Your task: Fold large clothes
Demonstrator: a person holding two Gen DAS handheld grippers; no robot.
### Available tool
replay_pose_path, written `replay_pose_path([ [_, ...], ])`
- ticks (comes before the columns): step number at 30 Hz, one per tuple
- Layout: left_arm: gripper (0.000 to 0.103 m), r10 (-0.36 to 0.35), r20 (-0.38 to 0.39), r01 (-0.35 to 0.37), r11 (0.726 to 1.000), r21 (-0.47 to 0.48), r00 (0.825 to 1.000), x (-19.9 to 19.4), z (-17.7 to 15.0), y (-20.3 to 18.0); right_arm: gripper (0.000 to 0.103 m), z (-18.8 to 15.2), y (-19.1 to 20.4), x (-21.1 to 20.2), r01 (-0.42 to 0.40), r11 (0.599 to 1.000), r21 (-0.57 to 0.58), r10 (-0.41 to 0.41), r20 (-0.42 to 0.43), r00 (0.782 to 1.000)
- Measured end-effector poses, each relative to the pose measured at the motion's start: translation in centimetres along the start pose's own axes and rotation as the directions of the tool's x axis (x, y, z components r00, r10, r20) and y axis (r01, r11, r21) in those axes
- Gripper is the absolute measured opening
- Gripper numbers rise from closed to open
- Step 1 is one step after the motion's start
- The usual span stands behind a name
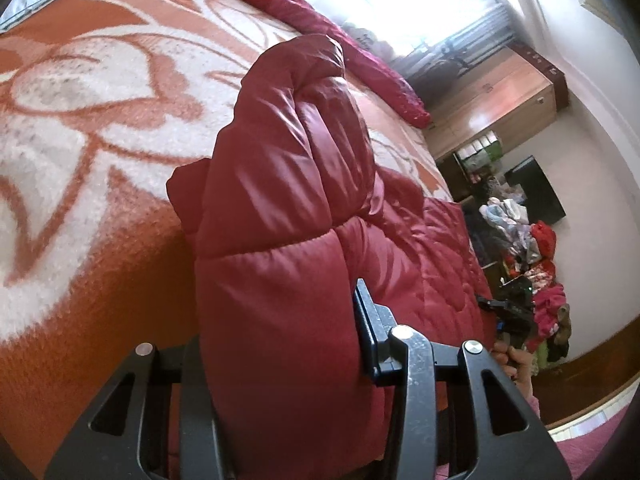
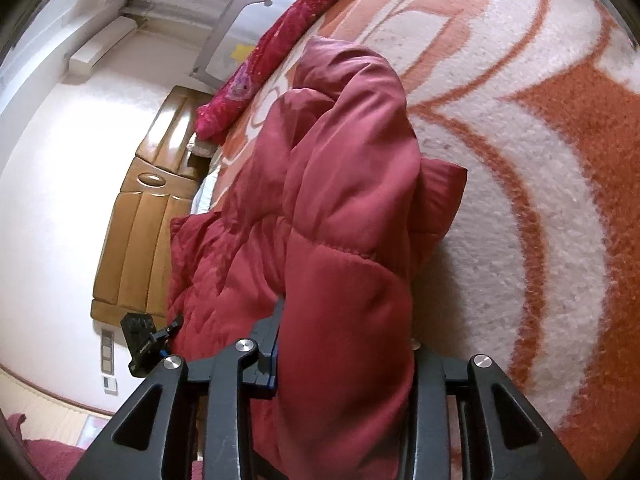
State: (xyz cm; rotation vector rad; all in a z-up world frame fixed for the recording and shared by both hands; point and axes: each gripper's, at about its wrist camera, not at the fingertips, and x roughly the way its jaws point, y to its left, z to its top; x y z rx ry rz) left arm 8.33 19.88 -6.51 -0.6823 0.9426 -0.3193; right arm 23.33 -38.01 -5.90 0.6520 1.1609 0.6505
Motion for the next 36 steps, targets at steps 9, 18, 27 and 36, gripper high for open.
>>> replay_pose_path([
  [9,0.048,0.024,-0.008,-0.025,0.998,-0.052,1.000,1.5,-0.6,1.8,0.043,-0.3,-1.1,1.2,0.033,0.999,0.016,-0.033,0.015,0.999],
  [18,0.065,0.076,-0.008,-0.076,0.996,-0.045,0.997,2.0,-1.2,2.0,0.057,-1.1,-2.5,1.9,0.050,0.998,0.038,-0.051,0.034,0.998],
  [27,0.085,0.249,0.069,-0.247,0.969,-0.030,0.966,0.1,-2.0,0.3,0.068,-1.0,-1.5,2.4,0.122,0.992,0.010,-0.123,0.051,0.991],
  [36,0.085,0.355,0.104,-0.356,0.934,-0.008,0.929,-0.6,-2.3,-0.5,0.073,-1.0,-0.9,2.9,0.156,0.988,-0.001,-0.156,0.089,0.984],
])
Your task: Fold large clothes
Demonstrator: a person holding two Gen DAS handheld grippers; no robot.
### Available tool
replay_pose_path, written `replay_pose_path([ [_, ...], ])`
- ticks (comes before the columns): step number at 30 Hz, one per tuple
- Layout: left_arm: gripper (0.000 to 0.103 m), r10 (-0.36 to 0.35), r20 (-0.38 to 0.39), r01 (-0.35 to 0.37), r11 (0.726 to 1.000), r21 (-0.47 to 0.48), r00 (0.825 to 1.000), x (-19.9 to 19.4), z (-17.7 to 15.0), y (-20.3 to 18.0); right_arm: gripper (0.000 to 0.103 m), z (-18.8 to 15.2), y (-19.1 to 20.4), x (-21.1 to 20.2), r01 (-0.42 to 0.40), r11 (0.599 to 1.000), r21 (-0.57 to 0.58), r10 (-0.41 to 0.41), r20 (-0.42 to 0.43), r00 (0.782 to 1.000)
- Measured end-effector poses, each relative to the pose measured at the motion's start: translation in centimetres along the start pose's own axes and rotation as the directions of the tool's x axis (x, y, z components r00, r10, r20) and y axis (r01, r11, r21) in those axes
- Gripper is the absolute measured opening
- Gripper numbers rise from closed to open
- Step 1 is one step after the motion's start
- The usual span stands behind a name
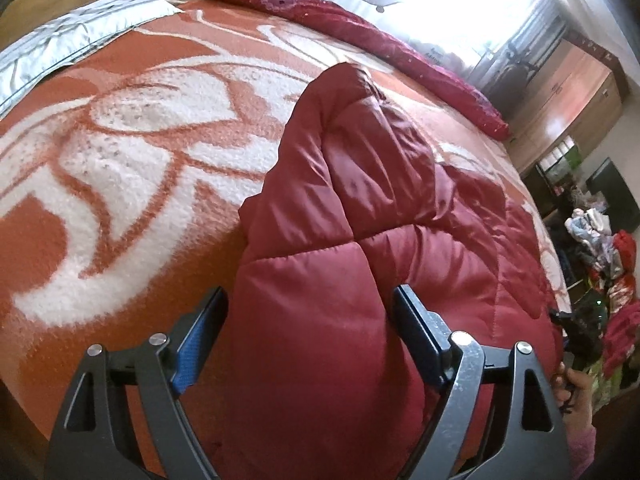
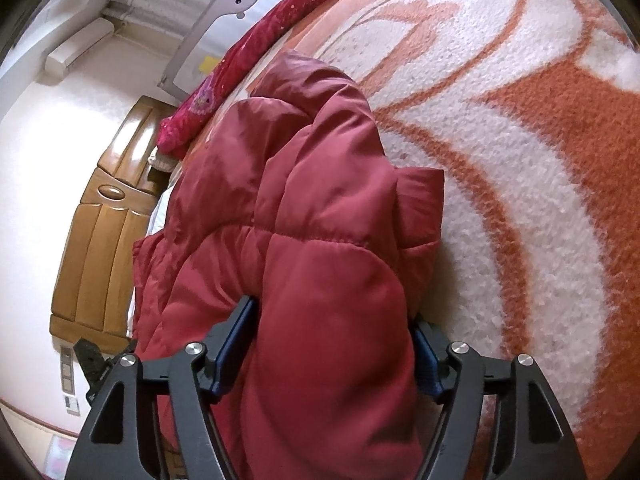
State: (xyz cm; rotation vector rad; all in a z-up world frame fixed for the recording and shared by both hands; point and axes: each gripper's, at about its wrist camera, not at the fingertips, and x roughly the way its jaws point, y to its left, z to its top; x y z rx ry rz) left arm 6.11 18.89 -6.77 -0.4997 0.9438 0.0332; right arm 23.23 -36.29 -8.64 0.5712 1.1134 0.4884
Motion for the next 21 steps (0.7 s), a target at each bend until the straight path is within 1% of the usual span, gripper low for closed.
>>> replay_pose_path([
  [3,0.089,0.018,-0.011,-0.018,1.000,-0.015,1.000,0.7,0.4,-0.3,0.073,-0.1,0.1,0.0,0.017,1.000,-0.003,-0.017,0.017,1.000],
  [5,0.091,0.031,-0.016,-0.031,0.999,-0.026,0.999,1.0,0.6,-0.4,0.078,-0.3,0.2,-0.1,0.042,0.999,-0.006,-0.041,0.030,0.999],
  [6,0.091,0.032,-0.022,-0.033,0.999,-0.034,0.999,1.1,0.7,-0.4,0.080,-0.4,0.4,-0.2,0.053,0.999,-0.009,-0.053,0.036,0.998],
  [9,0.091,0.041,-0.022,-0.042,0.998,-0.045,0.999,0.6,0.7,-0.5,0.080,-0.6,1.0,-0.6,0.089,0.996,-0.011,-0.088,0.047,0.995],
  [11,0.091,0.066,-0.003,-0.066,0.997,-0.032,0.998,-0.3,0.7,-0.8,0.080,-0.7,1.7,-1.1,0.120,0.993,-0.015,-0.119,0.064,0.991],
  [12,0.091,0.081,0.011,-0.081,0.997,-0.021,0.997,-0.8,0.8,-1.0,0.082,-0.7,2.0,-1.5,0.138,0.990,-0.020,-0.136,0.075,0.988],
  [15,0.091,0.137,0.065,-0.138,0.990,0.011,0.988,-2.5,1.0,-1.5,0.082,-0.8,3.0,-2.8,0.185,0.982,-0.037,-0.180,0.121,0.976],
  [16,0.091,0.139,0.078,-0.140,0.990,0.016,0.987,-3.0,1.1,-1.6,0.082,-0.8,3.4,-3.5,0.200,0.979,-0.036,-0.193,0.140,0.971],
  [18,0.091,0.118,0.099,-0.120,0.993,0.015,0.988,-4.0,1.4,-1.7,0.082,-0.7,3.9,-4.4,0.213,0.977,-0.030,-0.205,0.173,0.963],
  [21,0.091,0.094,0.114,-0.098,0.995,0.034,0.989,-4.7,1.8,-2.5,0.082,-0.6,5.1,-6.0,0.237,0.970,-0.046,-0.220,0.233,0.947],
])
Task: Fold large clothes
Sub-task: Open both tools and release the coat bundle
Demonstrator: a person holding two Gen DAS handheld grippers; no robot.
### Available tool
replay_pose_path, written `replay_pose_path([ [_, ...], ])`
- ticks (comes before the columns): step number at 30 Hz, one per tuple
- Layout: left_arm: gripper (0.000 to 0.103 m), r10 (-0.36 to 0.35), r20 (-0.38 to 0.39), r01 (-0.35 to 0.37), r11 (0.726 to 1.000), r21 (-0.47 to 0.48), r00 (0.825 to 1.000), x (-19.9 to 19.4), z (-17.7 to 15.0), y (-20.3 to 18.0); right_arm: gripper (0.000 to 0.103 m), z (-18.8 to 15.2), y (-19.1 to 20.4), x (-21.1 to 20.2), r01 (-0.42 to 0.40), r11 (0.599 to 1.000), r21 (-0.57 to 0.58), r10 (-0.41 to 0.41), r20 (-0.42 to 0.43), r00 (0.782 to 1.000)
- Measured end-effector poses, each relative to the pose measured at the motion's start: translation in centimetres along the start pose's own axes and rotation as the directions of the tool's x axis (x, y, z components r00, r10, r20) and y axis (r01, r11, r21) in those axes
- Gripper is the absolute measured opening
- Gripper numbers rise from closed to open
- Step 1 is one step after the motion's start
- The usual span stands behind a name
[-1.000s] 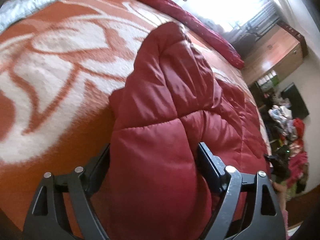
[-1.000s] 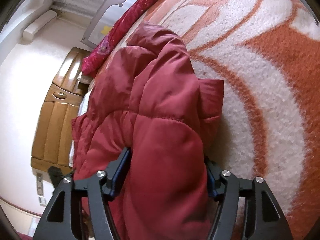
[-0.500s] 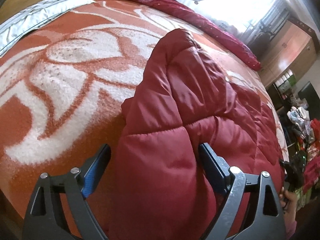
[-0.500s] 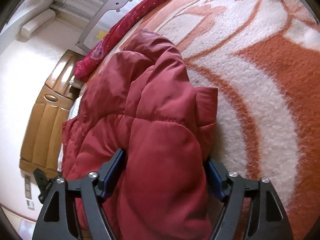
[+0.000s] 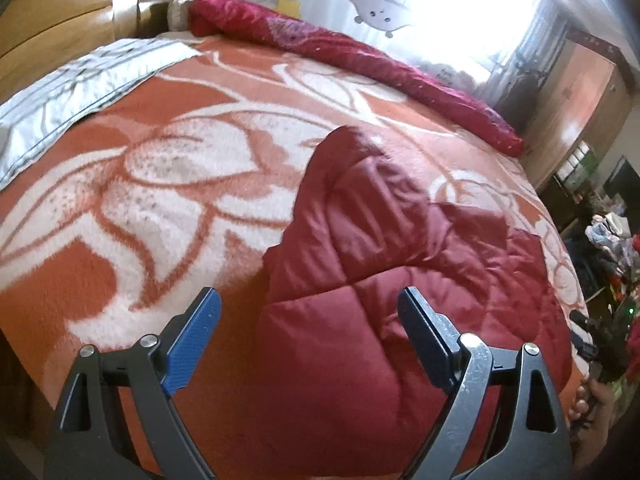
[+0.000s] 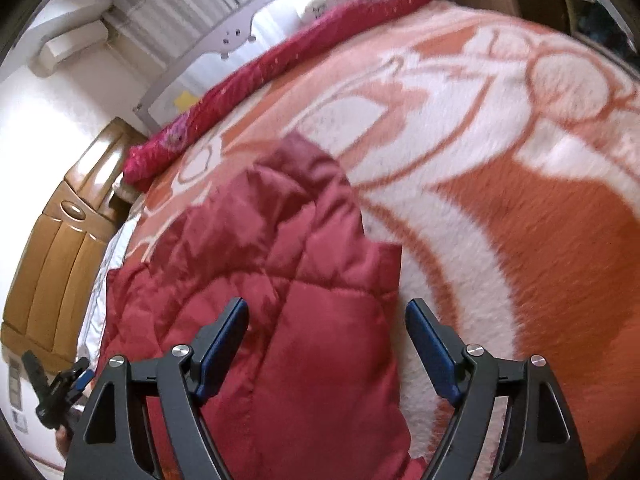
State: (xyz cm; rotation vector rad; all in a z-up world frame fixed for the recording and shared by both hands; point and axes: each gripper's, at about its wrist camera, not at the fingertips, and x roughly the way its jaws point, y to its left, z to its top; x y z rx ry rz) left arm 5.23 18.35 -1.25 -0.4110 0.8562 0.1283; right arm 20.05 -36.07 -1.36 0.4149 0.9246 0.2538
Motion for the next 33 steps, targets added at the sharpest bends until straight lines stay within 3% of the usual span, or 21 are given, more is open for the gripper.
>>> replay_pose_path([
  [4,0.091,-0.067,-0.004,0.067,0.997,0.043,0.998,-0.2,0.2,-2.2,0.082,0.3,2.5,-1.3,0.018,0.994,-0.107,-0.013,0.052,0.999],
  [11,0.091,-0.122,-0.080,0.133,0.979,0.152,0.989,1.7,-0.1,-7.9,0.081,-1.1,9.5,1.7,-0.037,0.931,-0.363,0.020,-0.049,0.999],
  [18,0.091,-0.032,-0.130,0.063,0.969,0.240,0.991,5.8,0.6,-11.1,0.079,-2.6,13.9,6.0,-0.032,0.854,-0.519,-0.038,-0.125,0.991],
  [21,0.091,0.014,-0.181,0.023,0.979,0.202,0.983,8.9,1.5,-10.3,0.079,-2.2,13.6,8.2,0.000,0.851,-0.526,-0.087,-0.141,0.986],
  [29,0.091,0.096,-0.243,-0.055,0.984,0.168,0.965,13.8,3.9,-9.1,0.079,1.3,11.1,12.1,0.094,0.901,-0.423,-0.177,-0.161,0.971],
  [33,0.091,0.112,-0.278,-0.085,0.991,0.107,0.954,16.0,5.1,-7.6,0.079,2.5,9.3,13.2,0.124,0.929,-0.349,-0.193,-0.168,0.967],
])
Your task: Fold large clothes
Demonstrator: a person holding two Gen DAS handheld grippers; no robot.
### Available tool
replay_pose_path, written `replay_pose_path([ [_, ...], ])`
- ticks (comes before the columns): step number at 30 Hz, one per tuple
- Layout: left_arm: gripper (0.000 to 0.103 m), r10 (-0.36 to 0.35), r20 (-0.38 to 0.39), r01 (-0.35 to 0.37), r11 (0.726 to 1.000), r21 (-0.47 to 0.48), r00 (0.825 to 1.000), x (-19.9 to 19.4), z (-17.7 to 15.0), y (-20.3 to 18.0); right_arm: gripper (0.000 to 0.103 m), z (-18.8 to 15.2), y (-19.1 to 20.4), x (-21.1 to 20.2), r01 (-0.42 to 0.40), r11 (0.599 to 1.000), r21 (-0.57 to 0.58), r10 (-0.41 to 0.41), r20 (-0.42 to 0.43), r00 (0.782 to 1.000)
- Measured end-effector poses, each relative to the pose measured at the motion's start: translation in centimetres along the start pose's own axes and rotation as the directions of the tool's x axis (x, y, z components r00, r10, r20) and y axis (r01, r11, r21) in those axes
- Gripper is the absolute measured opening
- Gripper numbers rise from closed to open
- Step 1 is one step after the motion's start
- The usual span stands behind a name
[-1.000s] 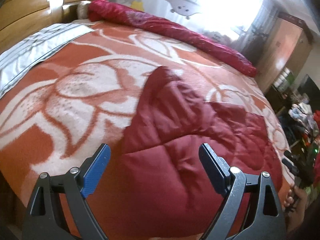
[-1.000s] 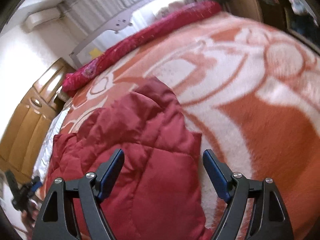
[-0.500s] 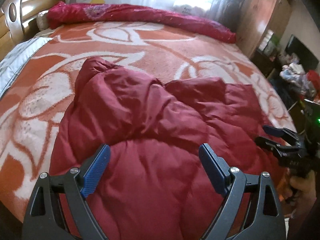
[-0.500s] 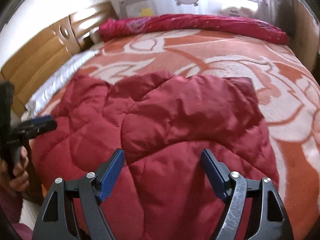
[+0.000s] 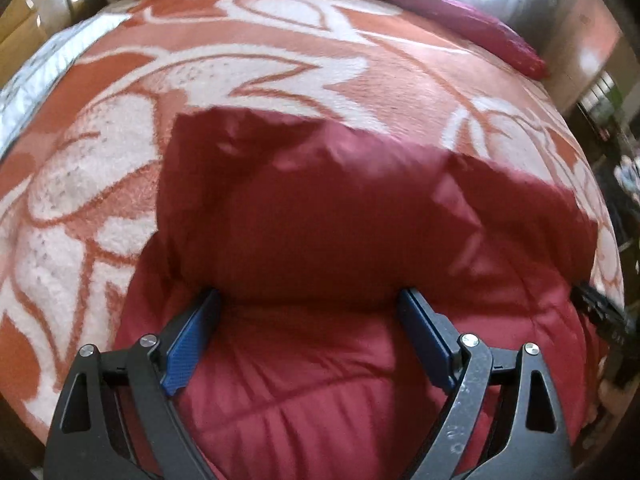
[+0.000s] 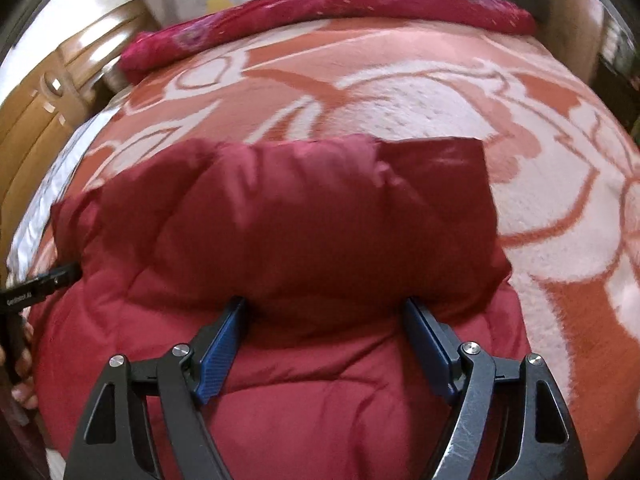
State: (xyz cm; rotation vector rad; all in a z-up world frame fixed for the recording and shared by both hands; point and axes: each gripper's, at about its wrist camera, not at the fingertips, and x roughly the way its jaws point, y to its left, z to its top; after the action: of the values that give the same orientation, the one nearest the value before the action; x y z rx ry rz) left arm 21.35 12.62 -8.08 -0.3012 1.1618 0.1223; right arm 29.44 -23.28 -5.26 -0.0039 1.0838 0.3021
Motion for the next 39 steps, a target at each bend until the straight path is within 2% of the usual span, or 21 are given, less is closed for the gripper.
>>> replay_pose_path([
  [5,0.092,-0.010,-0.033,0.008,0.998,-0.067,0.999,1.8,1.4,1.4,0.079,0.1,-1.9,0.7,-0.028,0.996,0.087,0.028,-0.001,1.000],
  [13,0.094,-0.009,-0.040,0.005,0.995,-0.102,0.999,3.2,2.0,2.2,0.079,0.0,-4.6,1.3,-0.014,0.977,0.215,0.008,0.028,1.000],
  [19,0.093,-0.044,-0.010,0.043,0.992,-0.120,0.999,1.8,1.7,2.7,0.080,-0.1,-4.8,1.7,-0.001,0.976,0.220,-0.003,0.020,1.000],
  [25,0.093,-0.152,0.079,0.157,0.986,-0.061,0.985,-4.1,-1.8,1.8,0.081,-0.2,-4.9,1.6,-0.006,0.976,0.217,0.001,0.021,1.000],
  [29,0.093,-0.223,0.105,0.220,0.975,0.040,0.969,-8.2,-5.6,-0.2,0.082,-0.1,-4.8,1.6,-0.007,0.976,0.217,0.002,0.020,1.000],
  [33,0.093,-0.240,0.113,0.226,0.967,0.118,0.964,-10.4,-8.3,-1.7,0.082,-0.6,-4.5,-0.4,-0.026,0.975,0.220,0.014,0.057,0.998],
  [39,0.093,-0.264,0.107,0.245,0.956,0.158,0.959,-11.5,-10.6,-2.4,0.082,-3.0,-2.5,-5.3,-0.049,0.987,0.150,0.028,0.141,0.990],
])
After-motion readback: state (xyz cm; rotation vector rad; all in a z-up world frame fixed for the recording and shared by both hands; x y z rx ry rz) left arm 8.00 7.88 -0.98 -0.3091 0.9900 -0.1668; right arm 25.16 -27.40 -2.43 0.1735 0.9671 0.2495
